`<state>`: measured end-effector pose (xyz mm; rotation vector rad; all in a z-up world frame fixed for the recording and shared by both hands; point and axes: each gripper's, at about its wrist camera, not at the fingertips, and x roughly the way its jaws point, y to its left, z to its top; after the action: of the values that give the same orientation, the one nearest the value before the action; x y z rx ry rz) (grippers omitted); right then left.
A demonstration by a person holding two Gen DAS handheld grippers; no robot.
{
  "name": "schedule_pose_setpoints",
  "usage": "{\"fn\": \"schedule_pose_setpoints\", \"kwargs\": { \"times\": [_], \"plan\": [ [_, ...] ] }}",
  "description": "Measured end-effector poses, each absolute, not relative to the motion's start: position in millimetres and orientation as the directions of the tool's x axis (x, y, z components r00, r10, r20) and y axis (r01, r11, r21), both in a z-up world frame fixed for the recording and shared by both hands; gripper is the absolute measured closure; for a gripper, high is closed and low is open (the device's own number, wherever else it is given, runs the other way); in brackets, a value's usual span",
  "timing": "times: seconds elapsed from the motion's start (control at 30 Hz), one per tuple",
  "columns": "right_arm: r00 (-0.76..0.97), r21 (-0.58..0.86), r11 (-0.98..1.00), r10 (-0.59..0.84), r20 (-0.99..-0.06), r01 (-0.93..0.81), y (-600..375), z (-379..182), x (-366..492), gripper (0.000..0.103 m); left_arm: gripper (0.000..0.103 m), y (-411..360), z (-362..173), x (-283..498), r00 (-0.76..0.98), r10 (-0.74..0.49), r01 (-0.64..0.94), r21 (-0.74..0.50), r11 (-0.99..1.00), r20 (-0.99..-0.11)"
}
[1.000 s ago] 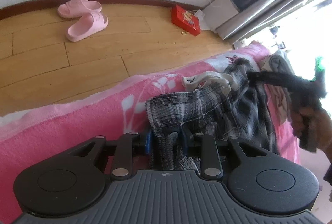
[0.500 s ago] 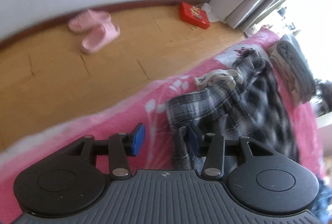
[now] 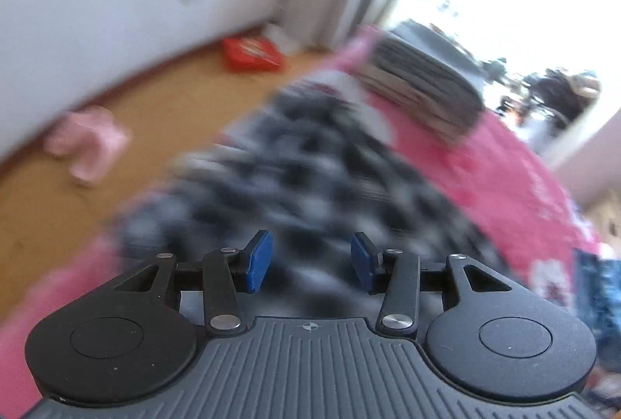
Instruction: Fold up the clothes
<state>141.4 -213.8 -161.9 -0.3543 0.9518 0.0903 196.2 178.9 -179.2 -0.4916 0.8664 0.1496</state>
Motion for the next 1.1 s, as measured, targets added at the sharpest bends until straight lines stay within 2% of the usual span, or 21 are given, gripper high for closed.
{"fn": "schedule_pose_setpoints", "kwargs": {
  "times": [0.1,0.27,0.33,0.57,0.7,0.83,0.97,1.1],
  "plan": [
    [0.568,-0.272,0.942,-0.118,-0.815,-0.195,-230,-178,135,0.067,0.059,133,-184,233,0.630,-0.138,-0.236,-0.358,0.904,-0.764],
    [0.517,-0.043,0.988,-0.114,-0.849,0.147,-315,-175,120,0.069,0.059,68,-199,268,0.579,-0.233,-0.106,-0.355,0.929,-0.781],
    [0.523,-0.037,0.979,-0.140,-0.841,0.202,-338,-175,109,0.067,0.059,50,-205,273,0.559,-0.256,-0.088,-0.364,0.927,-0.789],
    [0.508,-0.157,0.983,-0.185,-0.841,0.098,-353,-195,92,0.067,0.060,3,-216,274,0.511,-0.256,-0.036,-0.318,0.947,-0.821],
    [0.543,-0.346,0.930,-0.227,-0.808,-0.126,-334,-215,83,0.067,0.061,-15,-216,269,0.504,-0.228,0.017,-0.254,0.967,-0.833],
    [0.592,-0.515,0.796,-0.258,-0.764,-0.318,-319,-241,70,0.067,0.061,-31,-218,266,0.504,-0.185,0.061,-0.179,0.982,-0.844],
    [0.577,-0.510,0.781,-0.244,-0.780,-0.361,-328,-253,70,0.067,0.061,-43,-214,258,0.499,-0.145,0.086,-0.118,0.989,-0.854],
    [0.603,-0.493,0.753,-0.163,-0.781,-0.436,-331,-249,61,0.067,0.061,-57,-208,249,0.498,-0.079,0.094,-0.036,0.995,-0.864]
  ]
}}
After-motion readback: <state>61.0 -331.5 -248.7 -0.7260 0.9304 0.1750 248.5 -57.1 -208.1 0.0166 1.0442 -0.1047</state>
